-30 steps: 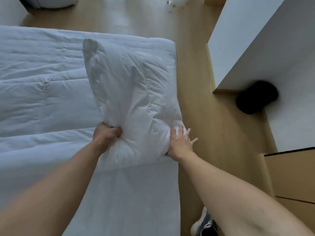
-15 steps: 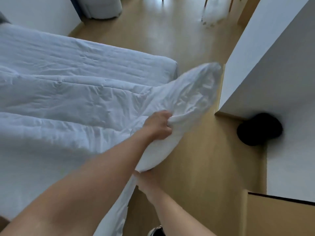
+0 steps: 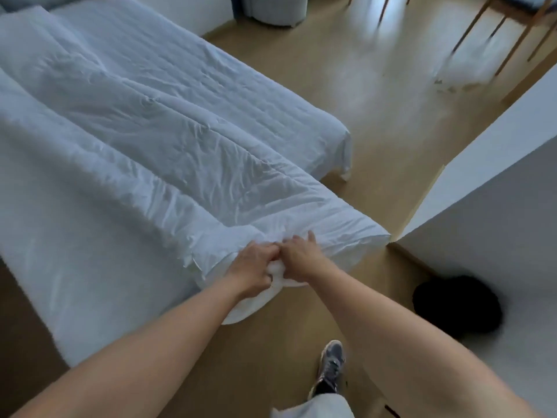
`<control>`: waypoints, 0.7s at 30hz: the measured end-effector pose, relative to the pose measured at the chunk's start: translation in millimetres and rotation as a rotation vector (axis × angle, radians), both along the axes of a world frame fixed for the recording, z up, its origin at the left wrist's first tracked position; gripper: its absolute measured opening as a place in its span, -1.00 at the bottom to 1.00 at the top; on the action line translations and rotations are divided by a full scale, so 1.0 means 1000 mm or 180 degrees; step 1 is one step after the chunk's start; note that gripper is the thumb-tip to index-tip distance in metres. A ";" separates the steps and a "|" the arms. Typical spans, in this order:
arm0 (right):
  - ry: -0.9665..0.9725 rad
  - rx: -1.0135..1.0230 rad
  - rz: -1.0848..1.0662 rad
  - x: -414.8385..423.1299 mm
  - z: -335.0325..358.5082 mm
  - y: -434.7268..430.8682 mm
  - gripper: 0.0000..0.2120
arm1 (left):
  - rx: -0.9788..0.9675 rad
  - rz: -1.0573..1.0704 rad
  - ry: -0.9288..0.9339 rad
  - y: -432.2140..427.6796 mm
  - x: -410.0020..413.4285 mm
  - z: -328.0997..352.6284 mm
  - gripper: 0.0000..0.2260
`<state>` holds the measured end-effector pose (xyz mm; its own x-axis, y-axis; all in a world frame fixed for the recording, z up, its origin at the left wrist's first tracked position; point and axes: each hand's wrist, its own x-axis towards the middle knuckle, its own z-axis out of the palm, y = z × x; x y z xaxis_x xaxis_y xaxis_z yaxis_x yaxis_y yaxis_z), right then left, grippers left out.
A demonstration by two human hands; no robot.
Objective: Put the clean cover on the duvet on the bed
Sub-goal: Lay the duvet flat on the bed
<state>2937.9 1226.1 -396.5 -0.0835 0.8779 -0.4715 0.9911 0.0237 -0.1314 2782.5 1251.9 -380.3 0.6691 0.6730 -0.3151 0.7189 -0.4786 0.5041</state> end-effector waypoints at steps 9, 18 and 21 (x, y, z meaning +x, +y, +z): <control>0.1135 -0.0705 0.0658 0.041 0.004 0.087 -0.43 | -0.3474 0.5082 -0.2285 0.030 -0.016 0.016 -0.20; 0.2555 -0.3045 -0.0053 0.109 0.056 0.178 -0.36 | -0.2709 0.4881 -0.2856 0.128 0.029 0.035 -0.76; 0.3655 -0.3541 -0.0837 0.135 0.076 0.216 -0.06 | -0.1678 0.4625 -0.2775 0.169 0.073 0.062 -0.83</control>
